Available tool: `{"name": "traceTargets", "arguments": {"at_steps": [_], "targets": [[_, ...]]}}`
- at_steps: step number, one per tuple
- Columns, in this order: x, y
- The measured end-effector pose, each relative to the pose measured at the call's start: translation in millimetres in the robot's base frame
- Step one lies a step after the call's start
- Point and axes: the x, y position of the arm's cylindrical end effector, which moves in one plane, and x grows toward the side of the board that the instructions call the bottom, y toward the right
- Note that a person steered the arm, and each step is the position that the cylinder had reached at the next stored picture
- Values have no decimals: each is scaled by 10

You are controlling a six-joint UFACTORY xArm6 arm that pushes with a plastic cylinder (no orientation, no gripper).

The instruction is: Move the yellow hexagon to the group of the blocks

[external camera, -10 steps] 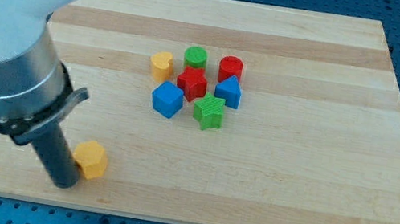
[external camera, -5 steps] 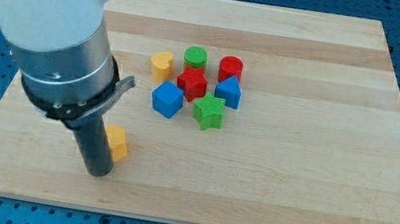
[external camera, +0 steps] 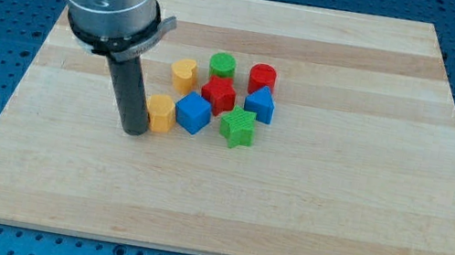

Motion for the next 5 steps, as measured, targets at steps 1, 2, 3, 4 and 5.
{"name": "traceTargets", "arguments": {"at_steps": [1,2,3,4,5], "targets": [[-76,0],[146,22],[163,84],[29,115],[-100,147]]}}
